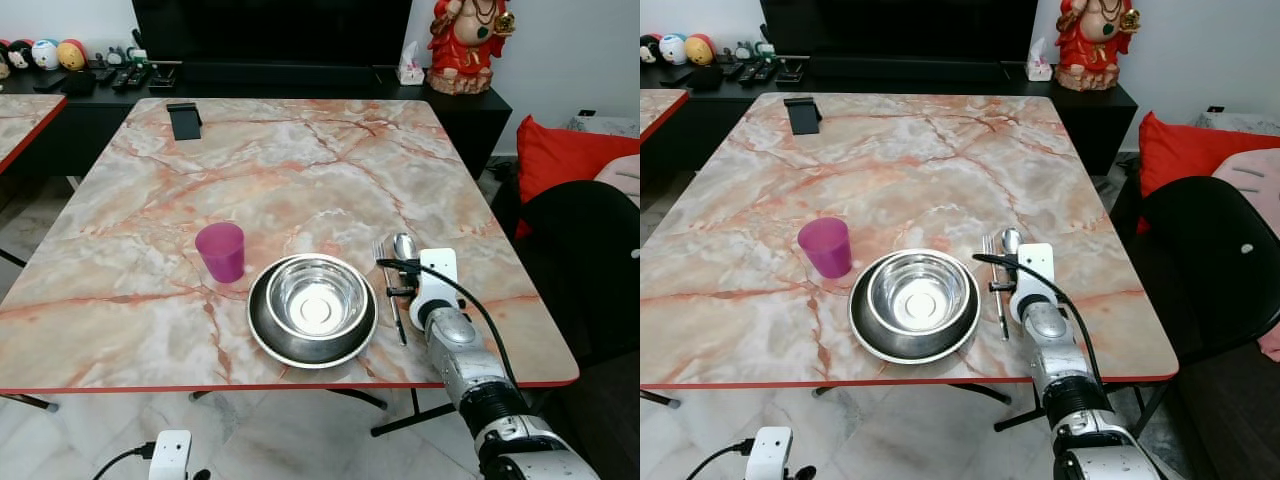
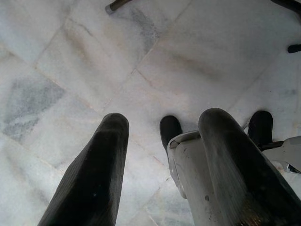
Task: Setting the table
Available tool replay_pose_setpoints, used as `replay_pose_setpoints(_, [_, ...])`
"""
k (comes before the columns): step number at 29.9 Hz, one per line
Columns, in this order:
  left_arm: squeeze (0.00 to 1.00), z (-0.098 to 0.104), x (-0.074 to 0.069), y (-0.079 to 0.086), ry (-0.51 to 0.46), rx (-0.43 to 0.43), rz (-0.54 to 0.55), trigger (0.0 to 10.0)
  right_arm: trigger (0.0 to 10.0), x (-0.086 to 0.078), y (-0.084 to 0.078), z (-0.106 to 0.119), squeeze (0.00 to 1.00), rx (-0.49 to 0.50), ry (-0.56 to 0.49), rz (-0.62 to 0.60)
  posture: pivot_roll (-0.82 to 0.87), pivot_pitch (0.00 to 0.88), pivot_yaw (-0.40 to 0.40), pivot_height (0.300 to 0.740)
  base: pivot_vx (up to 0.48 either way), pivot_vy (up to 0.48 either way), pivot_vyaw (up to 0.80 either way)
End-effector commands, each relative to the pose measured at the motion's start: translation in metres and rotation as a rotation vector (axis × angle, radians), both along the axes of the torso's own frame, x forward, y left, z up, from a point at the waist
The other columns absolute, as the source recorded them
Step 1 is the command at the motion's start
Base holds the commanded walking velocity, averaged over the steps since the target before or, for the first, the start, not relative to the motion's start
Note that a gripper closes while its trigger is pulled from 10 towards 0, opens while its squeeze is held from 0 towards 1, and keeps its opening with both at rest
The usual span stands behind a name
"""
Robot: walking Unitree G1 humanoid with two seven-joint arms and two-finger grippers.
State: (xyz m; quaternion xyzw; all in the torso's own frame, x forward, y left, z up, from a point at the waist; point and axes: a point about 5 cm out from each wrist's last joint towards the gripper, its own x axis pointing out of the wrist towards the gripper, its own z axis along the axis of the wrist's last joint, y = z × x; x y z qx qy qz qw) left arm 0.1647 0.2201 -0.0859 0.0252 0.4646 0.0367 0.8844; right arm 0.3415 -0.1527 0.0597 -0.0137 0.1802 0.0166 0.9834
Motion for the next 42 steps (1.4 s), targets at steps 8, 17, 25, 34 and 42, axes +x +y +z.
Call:
replay_pose_setpoints(8, [0.0, -0.003, -0.004, -0.004, 0.028, -0.002, -0.01, 10.0, 10.0, -0.001, 0.0, -0.003, 0.46, 0.001, 0.021, -0.008, -0.07, 0.0, -0.032, 0.74, 0.0, 0.0, 0.0])
replay_pose_setpoints(17, [0.0, -0.004, -0.007, -0.001, 0.03, -0.003, -0.007, 10.0, 10.0, -0.001, 0.0, -0.003, 0.55, 0.003, 0.021, -0.008, -0.07, 0.0, -0.032, 0.74, 0.0, 0.0, 0.0])
replay_pose_setpoints(25, [0.0, -0.004, -0.008, 0.0, 0.032, 0.0, -0.008, 10.0, 10.0, 0.0, 0.0, -0.003, 0.68, 0.004, 0.02, -0.009, -0.07, 0.0, -0.032, 0.74, 0.0, 0.0, 0.0])
replay_pose_setpoints(34, [0.0, -0.004, -0.008, -0.002, 0.033, -0.003, -0.012, 10.0, 10.0, 0.003, 0.0, 0.005, 0.0, 0.002, -0.037, -0.012, -0.07, 0.0, -0.03, 0.74, 0.0, 0.0, 0.0])
replay_pose_setpoints(42, [0.0, -0.004, -0.007, -0.001, 0.035, -0.002, -0.01, 10.0, 10.0, 0.004, 0.001, 0.007, 0.0, 0.012, -0.05, -0.012, -0.07, 0.0, -0.03, 0.74, 0.0, 0.0, 0.0])
